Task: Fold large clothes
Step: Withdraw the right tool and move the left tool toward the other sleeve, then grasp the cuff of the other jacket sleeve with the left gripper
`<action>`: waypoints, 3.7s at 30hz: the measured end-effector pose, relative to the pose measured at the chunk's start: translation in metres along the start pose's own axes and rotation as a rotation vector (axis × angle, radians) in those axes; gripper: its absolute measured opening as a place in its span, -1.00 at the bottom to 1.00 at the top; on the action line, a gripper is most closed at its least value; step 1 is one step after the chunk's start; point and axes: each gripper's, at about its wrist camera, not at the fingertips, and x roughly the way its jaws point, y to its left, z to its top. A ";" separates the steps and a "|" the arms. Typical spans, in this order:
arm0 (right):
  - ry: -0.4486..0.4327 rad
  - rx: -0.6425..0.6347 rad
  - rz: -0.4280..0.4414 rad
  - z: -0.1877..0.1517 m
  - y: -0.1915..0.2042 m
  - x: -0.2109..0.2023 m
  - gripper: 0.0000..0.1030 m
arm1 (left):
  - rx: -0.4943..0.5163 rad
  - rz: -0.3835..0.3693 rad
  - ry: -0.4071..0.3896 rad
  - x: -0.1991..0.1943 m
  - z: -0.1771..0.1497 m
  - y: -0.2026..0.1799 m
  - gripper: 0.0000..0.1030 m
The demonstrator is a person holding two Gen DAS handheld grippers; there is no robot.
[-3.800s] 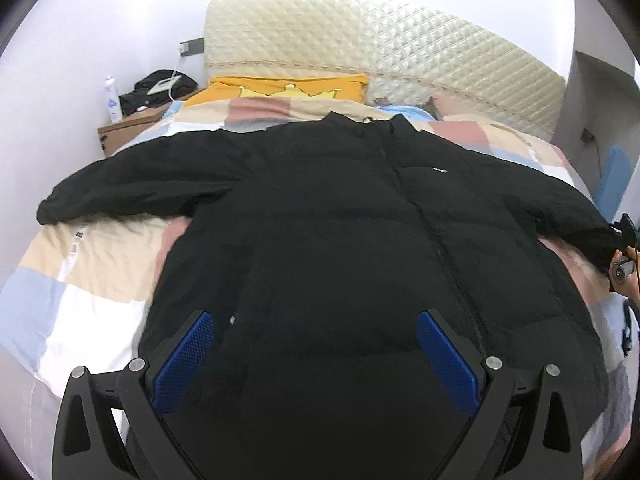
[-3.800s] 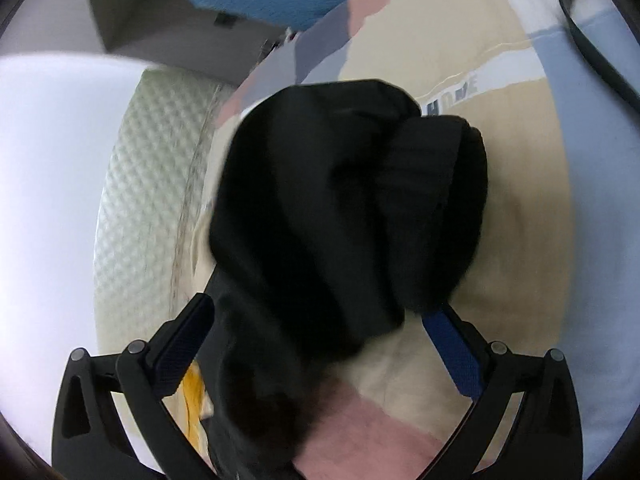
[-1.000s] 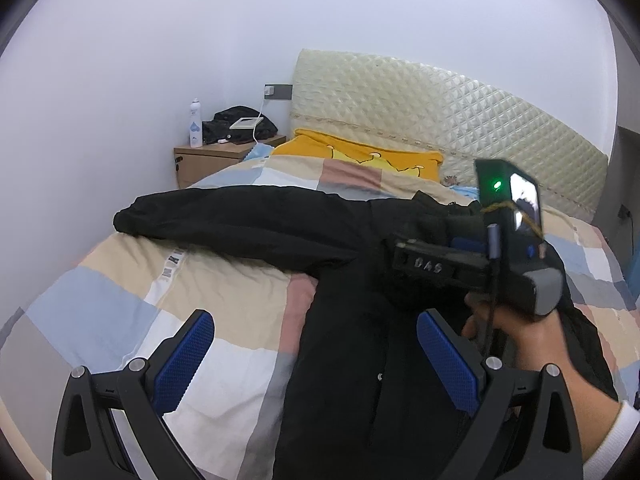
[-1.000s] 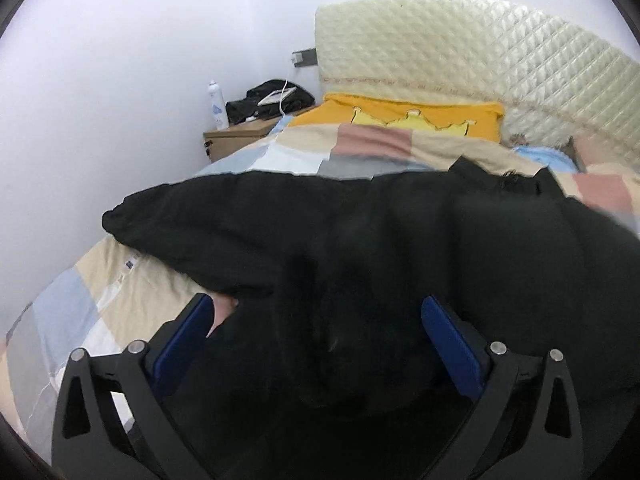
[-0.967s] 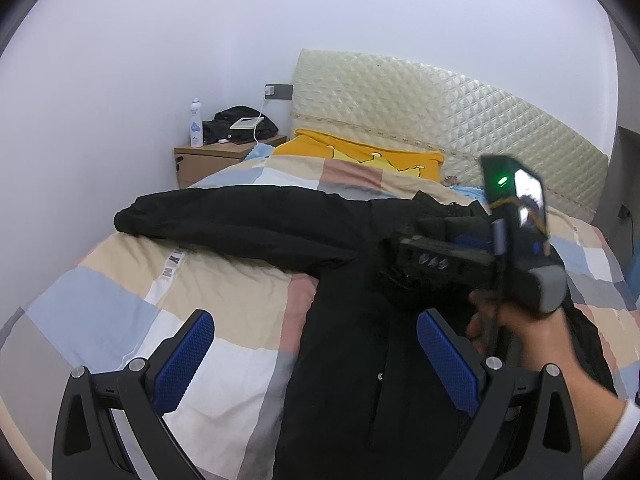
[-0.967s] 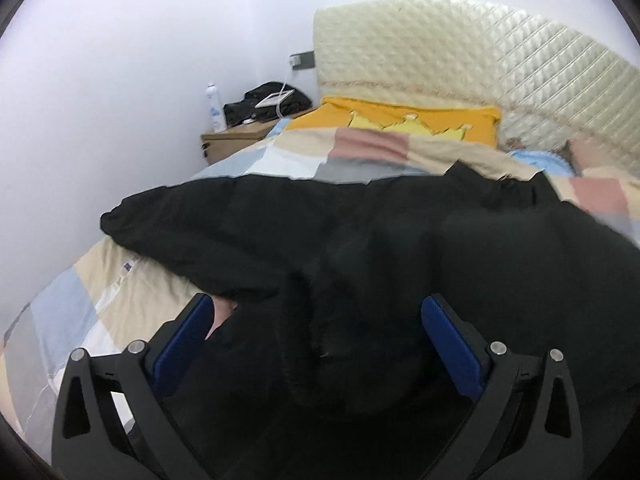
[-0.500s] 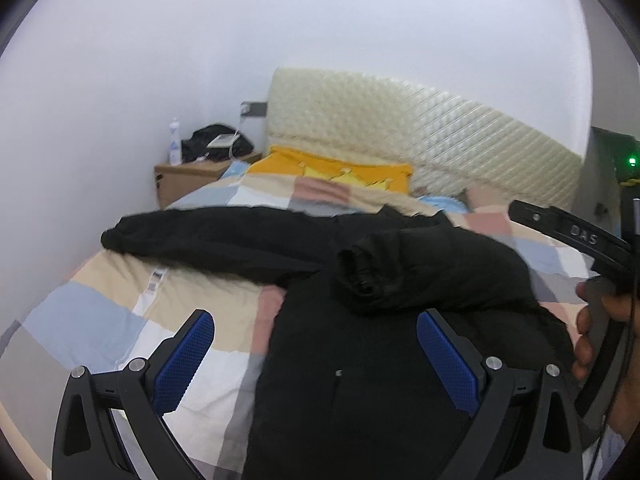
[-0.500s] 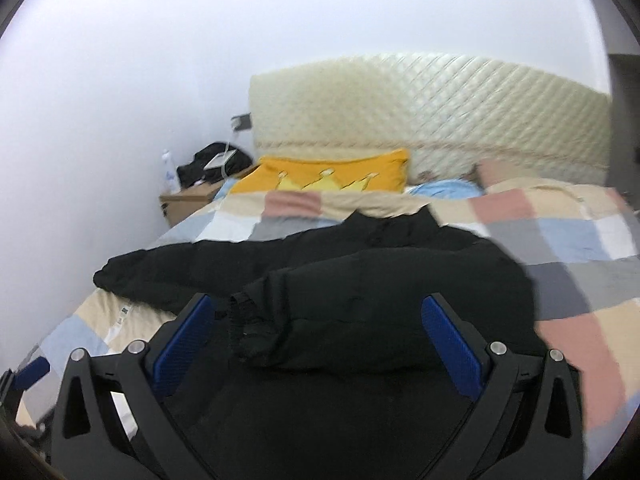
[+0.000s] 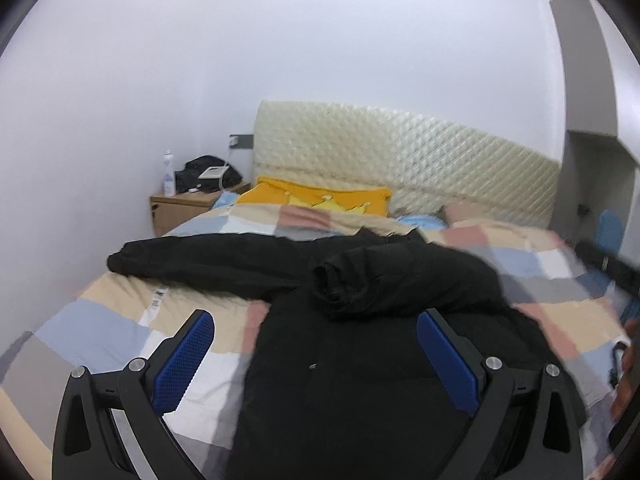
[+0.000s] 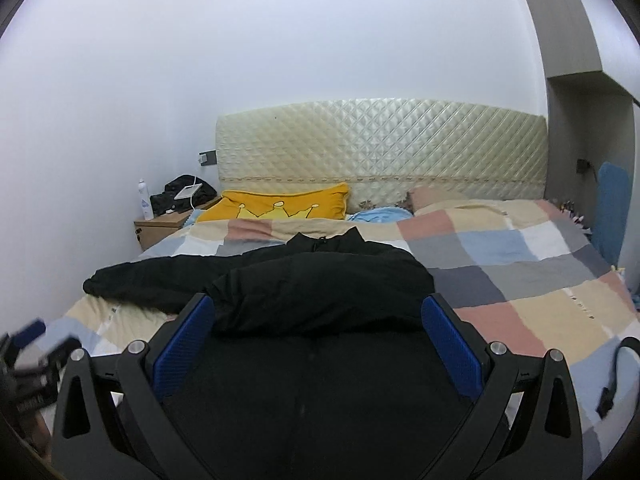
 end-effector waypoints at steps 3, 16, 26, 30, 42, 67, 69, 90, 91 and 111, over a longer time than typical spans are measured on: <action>-0.005 -0.020 0.008 -0.011 0.002 -0.021 1.00 | 0.000 -0.033 -0.003 -0.007 0.001 -0.007 0.99; -0.045 0.010 -0.001 -0.059 -0.011 -0.079 1.00 | 0.104 -0.058 0.047 -0.012 -0.020 -0.033 0.99; -0.039 0.092 -0.014 -0.085 -0.030 -0.109 1.00 | 0.141 -0.090 0.033 -0.017 -0.012 -0.029 0.99; -0.031 0.080 -0.010 -0.087 -0.027 -0.106 1.00 | 0.152 -0.084 -0.005 -0.018 0.011 -0.018 0.99; 0.002 0.074 0.012 -0.098 -0.015 -0.085 1.00 | 0.245 -0.062 0.032 0.026 0.098 0.028 0.99; 0.055 0.042 -0.121 -0.106 0.031 -0.048 1.00 | -0.159 0.135 0.344 0.219 0.059 0.333 0.99; 0.068 0.041 -0.126 -0.106 0.033 -0.043 1.00 | -0.171 0.152 0.358 0.232 0.050 0.346 0.99; 0.206 0.015 -0.214 -0.103 0.057 0.004 1.00 | -0.678 0.068 0.300 0.349 -0.018 0.476 0.86; 0.214 0.031 -0.215 -0.104 0.054 0.006 1.00 | -0.716 0.045 0.281 0.351 -0.019 0.479 0.86; 0.365 0.036 -0.175 -0.119 0.040 0.029 1.00 | -0.718 0.207 0.246 0.376 -0.001 0.486 -0.67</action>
